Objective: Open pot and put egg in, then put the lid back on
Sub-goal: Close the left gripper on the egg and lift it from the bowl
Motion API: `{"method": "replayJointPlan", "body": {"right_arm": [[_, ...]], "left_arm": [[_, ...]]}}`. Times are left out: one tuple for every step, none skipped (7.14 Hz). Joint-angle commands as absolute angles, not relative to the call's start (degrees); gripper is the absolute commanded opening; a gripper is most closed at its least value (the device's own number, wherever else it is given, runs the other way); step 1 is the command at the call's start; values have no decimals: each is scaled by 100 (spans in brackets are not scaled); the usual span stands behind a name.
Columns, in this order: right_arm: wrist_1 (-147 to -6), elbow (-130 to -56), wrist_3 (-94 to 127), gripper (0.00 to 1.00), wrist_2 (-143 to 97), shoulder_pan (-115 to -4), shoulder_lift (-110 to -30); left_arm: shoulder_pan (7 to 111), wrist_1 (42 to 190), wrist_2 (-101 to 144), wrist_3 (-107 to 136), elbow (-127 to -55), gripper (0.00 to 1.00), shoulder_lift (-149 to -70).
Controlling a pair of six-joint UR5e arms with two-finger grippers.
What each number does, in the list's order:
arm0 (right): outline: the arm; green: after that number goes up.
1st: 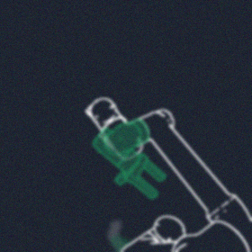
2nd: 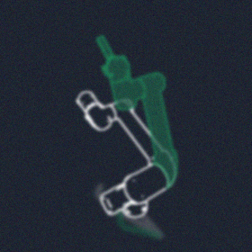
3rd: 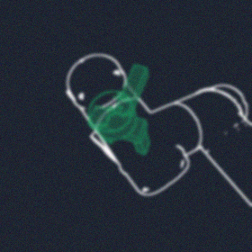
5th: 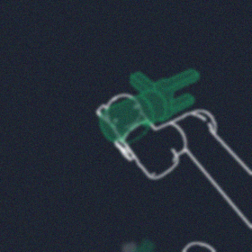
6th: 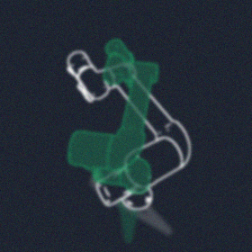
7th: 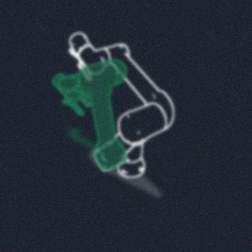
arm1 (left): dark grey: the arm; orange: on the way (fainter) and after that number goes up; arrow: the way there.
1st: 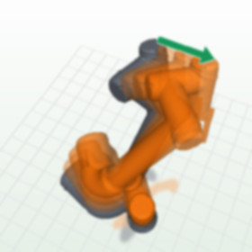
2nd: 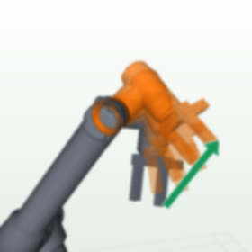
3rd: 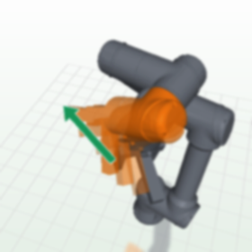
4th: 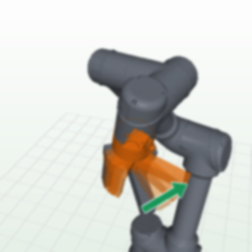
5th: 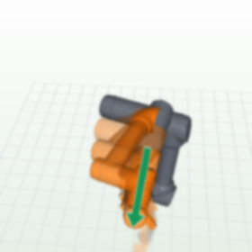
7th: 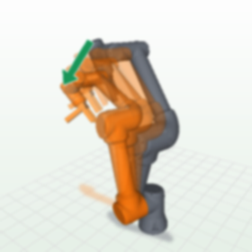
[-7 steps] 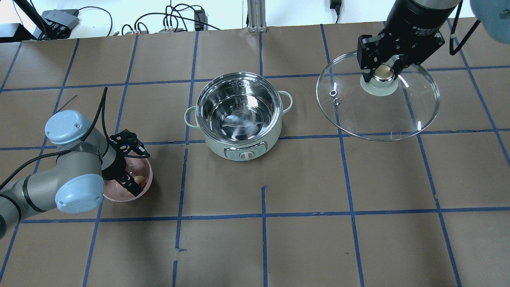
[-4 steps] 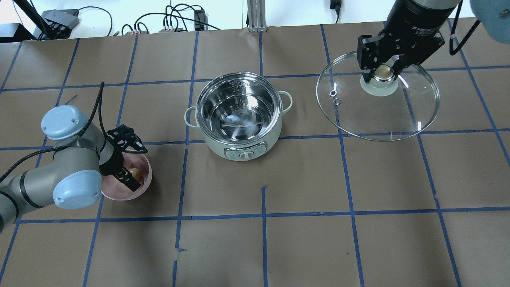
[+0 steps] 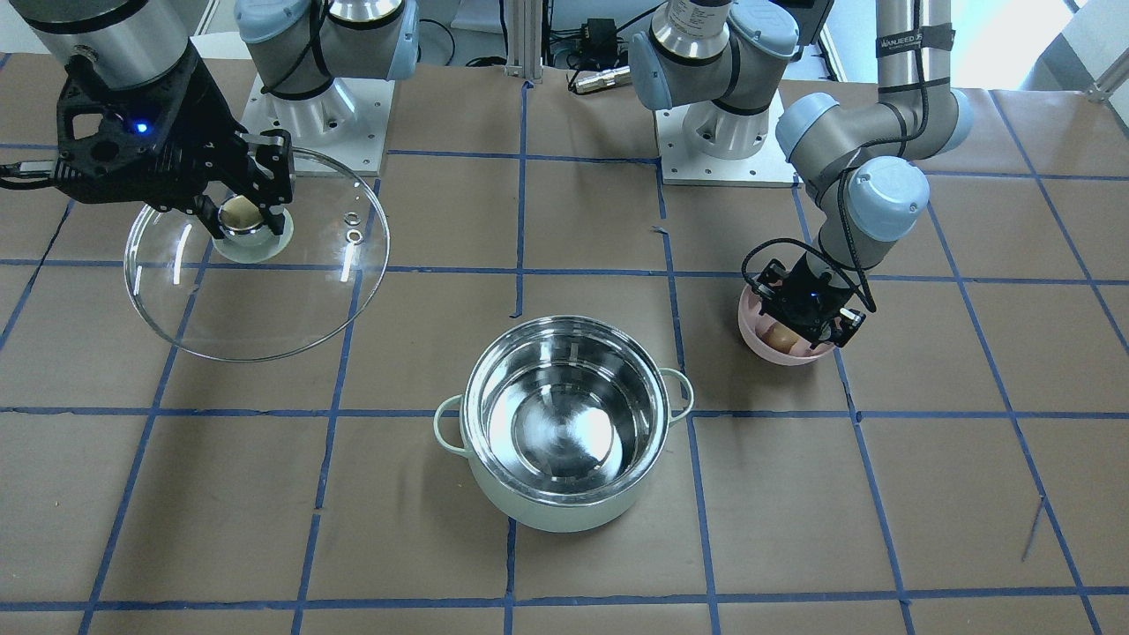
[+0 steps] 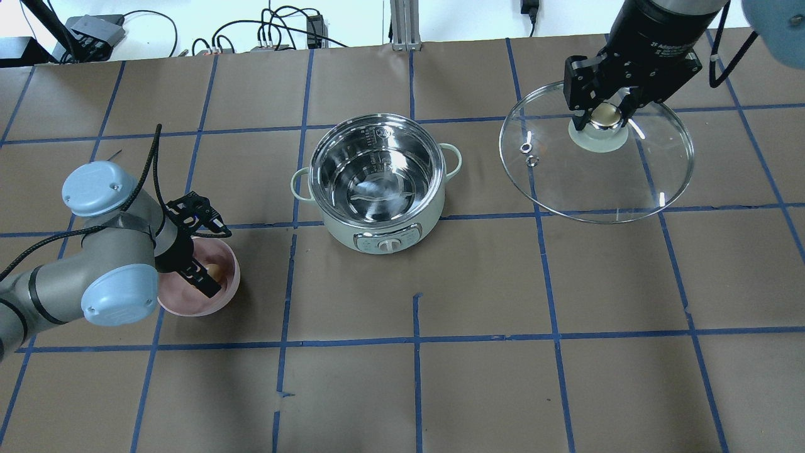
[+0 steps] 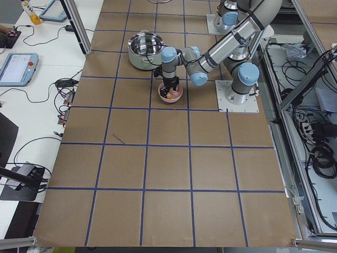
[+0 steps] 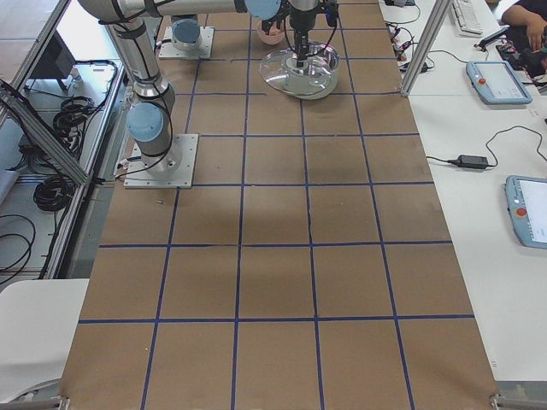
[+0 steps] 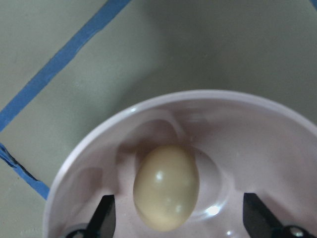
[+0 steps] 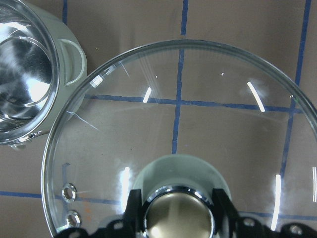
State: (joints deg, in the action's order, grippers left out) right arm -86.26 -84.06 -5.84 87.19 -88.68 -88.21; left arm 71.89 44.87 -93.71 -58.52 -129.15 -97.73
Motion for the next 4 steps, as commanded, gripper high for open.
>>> {"method": "replayJointPlan", "body": {"right_arm": [[-8622,-8411,-580,34,8719,-8868,-8824],[-8622,-8411,-589,34,8719,-8868,-8824],[-8622,-8402,-589,34,8719,-8868,-8824],[-8613,-8402,-580,34,8719,-8868,-8824]], "left_arm": [[7189,4500,-9369,-5766,-12946,91,-9782],[7189,4509,-9369,-5766,-12955,91,-9791],[7189,4509,-9369,-5766,-12972,91,-9800],[7189,4517,-9369,-5766,-12981,91,-9809]]}}
